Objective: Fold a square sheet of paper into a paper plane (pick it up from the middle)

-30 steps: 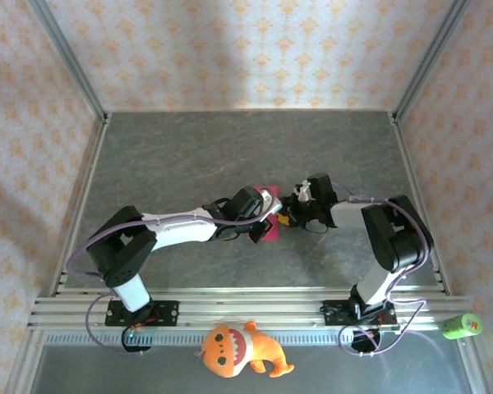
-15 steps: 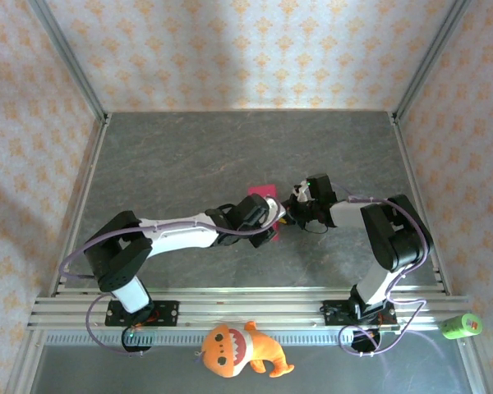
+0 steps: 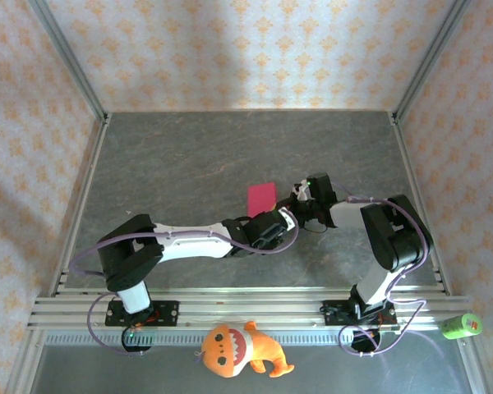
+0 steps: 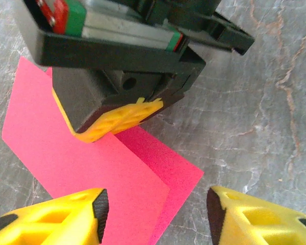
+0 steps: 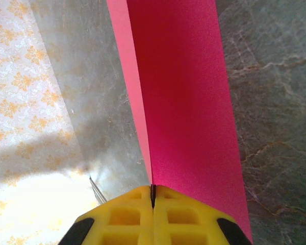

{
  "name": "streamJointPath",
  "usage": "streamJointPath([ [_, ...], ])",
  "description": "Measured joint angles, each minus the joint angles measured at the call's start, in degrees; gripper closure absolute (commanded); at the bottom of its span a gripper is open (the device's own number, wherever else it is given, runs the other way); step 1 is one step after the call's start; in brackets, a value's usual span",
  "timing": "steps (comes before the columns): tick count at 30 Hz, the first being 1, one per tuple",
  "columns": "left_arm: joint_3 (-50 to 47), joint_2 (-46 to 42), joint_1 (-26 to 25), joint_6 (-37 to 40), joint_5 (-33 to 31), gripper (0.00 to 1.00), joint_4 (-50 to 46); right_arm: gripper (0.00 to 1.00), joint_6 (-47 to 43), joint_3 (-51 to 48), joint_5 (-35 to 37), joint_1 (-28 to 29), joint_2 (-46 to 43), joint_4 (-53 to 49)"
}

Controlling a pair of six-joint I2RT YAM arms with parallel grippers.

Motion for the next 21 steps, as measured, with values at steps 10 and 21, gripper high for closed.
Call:
streamJointPath([
  [10,0.0,2.0,-1.0,1.0,-5.7,0.43,0.0,0.99,0.3,-0.1,0.0,0.0,0.0,0.3],
  [21,0.0,2.4,-1.0,2.1,-6.6,0.82,1.0,0.97,0.7,-0.1,0.0,0.0,0.0,0.6],
])
